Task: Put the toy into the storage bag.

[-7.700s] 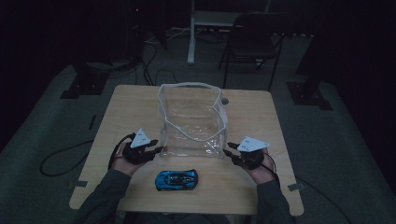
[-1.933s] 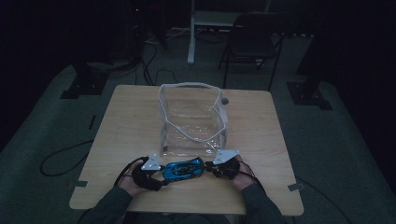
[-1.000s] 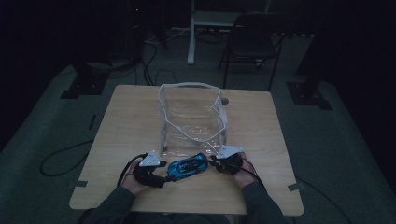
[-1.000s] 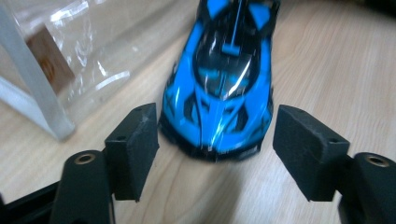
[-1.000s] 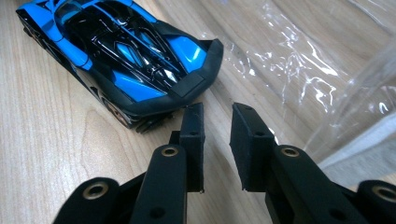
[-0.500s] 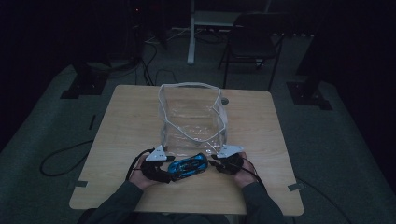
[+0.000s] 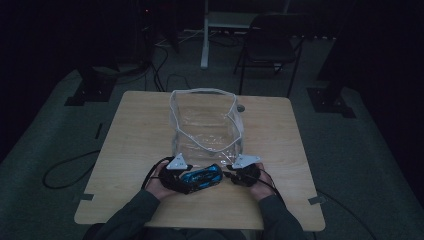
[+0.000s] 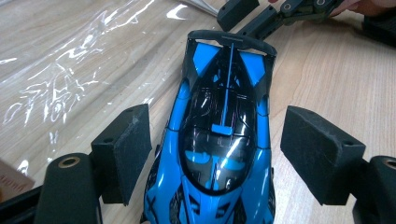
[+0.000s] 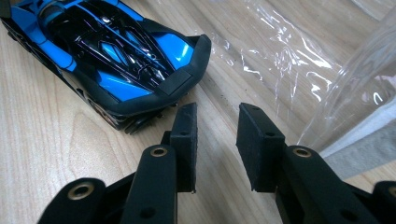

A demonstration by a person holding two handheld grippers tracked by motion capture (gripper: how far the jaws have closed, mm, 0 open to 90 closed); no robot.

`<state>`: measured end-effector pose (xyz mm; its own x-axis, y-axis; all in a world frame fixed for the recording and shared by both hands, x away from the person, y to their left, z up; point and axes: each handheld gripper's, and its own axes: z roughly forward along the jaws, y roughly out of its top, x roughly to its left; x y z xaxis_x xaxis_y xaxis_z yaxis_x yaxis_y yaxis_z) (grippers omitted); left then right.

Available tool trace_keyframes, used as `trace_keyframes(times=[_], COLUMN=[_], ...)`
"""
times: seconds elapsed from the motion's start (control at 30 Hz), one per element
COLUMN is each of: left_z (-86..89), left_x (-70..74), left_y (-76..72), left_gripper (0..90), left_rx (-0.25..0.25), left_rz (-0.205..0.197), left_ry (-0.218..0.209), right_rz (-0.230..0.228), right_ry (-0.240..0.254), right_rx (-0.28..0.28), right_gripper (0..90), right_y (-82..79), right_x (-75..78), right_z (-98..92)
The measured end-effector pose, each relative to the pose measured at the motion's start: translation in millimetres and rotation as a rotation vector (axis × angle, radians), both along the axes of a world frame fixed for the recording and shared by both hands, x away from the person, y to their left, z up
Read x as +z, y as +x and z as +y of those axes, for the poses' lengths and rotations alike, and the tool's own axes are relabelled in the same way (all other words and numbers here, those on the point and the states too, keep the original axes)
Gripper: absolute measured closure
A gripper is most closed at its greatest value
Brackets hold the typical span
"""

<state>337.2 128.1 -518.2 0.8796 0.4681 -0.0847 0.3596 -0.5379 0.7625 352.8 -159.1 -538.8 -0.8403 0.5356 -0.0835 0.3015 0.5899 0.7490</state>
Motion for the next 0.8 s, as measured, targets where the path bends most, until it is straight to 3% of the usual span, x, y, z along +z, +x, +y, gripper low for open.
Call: trace_keyframes(times=[0.47, 0.8], left_z=[-20.2, -35.2], left_x=[-1.7, -6.9], left_y=[7.3, 14.6], left_gripper=[20.1, 19.0], left_rx=[-0.038, -0.061], left_rz=[0.034, 0.053], left_ry=[0.05, 0.103], right_rz=[0.007, 0.021], right_ry=[-0.008, 0.015], right_rx=[0.003, 0.032], right_gripper=[69.7, 70.3], right_y=[2.8, 0.2], right_x=[-4.6, -4.2], right_z=[8.1, 11.0])
